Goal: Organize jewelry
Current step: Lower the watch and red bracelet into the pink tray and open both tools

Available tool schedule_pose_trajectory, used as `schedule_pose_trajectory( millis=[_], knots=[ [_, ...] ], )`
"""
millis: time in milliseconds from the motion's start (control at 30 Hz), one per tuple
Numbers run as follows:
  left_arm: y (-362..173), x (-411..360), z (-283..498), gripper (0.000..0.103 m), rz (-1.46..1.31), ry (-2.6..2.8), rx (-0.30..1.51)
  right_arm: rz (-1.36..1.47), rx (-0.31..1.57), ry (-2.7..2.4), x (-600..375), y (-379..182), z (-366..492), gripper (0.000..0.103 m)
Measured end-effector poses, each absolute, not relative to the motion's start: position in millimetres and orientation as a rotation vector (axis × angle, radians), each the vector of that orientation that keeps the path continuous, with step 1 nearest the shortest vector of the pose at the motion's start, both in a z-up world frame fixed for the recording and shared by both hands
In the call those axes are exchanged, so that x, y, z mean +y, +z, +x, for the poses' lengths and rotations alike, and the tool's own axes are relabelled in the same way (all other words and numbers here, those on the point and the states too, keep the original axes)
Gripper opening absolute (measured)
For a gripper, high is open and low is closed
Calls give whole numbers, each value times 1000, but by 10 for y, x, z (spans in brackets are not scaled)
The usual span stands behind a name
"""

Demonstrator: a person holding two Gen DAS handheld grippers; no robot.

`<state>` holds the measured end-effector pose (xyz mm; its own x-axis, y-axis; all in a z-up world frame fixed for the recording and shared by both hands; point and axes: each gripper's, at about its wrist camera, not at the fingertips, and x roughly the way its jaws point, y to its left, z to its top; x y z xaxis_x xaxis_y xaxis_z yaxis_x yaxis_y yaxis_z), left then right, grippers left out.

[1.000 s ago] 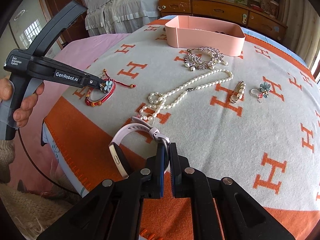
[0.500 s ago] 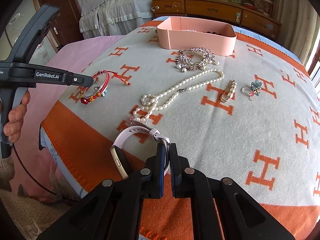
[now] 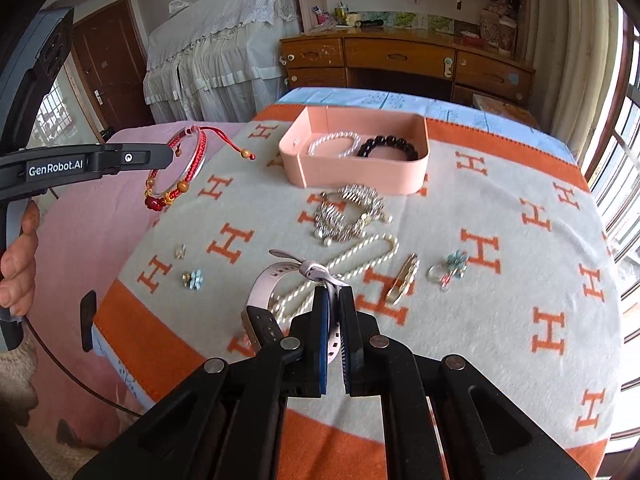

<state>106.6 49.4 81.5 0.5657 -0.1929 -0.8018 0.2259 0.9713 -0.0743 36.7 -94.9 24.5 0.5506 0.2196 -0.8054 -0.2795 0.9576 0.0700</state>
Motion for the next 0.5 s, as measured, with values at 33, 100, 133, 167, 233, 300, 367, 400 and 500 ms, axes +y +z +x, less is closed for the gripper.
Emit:
schedule_pose_trajectory(
  millis=[33,100,133,167,233,300,367,400,500],
  knots=[
    [859,452,1155,4,42,-245,924,-67,926,288,-965,322,450,5],
    [914,375,1365,4,45,-232,908,-51,899,279,-1002,469,650,5],
    [923,342,1483,4,43,-224,905,-40,888,271,-1028,535,776,5],
    [923,303,1605,4,37,-216,906,-26,882,258,-1056,589,908,5],
    [875,227,1866,4,18,-203,922,9,875,226,-1129,679,1220,5],
    [783,149,2123,4,5,-186,933,49,871,185,-1216,737,1544,5],
    [660,93,2360,4,-10,-168,951,104,881,161,-1290,748,1869,5],
    [566,76,2472,4,-20,-162,968,132,891,153,-1327,736,2027,5],
    [273,22,2737,4,-38,-150,1016,185,923,125,-1398,634,2469,5]
  ],
)
